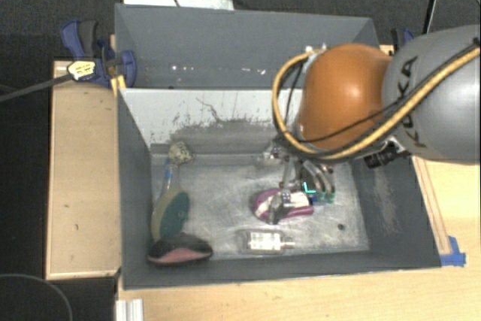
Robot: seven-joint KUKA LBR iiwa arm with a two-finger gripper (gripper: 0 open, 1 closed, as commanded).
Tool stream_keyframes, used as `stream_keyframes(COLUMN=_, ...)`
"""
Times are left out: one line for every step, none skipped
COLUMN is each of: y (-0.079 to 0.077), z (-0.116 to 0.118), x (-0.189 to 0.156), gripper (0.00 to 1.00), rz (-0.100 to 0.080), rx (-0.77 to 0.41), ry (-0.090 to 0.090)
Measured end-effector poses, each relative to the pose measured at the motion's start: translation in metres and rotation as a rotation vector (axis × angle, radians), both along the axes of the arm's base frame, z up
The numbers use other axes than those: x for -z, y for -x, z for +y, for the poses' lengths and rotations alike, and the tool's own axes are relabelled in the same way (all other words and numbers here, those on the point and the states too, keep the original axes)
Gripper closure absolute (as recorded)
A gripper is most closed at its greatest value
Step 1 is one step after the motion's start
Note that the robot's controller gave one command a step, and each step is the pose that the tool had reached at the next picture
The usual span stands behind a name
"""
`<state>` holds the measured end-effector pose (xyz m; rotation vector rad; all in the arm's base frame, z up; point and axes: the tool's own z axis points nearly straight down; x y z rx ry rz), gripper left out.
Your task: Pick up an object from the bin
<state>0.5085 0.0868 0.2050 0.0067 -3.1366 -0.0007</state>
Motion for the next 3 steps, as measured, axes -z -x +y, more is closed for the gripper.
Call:
stream_keyframes(y=-0.04, z=-0.061, x=0.129, gripper=0.0, rz=-0.006, rx=-0.021, ry=0.001)
stream_keyframes(y=-0.041, z=-0.059, x=0.126, gripper=1.0, rz=-0.009, rx=-0.019, ry=-0.001)
stream_keyframes(y=-0.039, z=-0.034, x=-0.004, gripper=1.0, rz=-0.014, rx=-0.011, ry=-0.002)
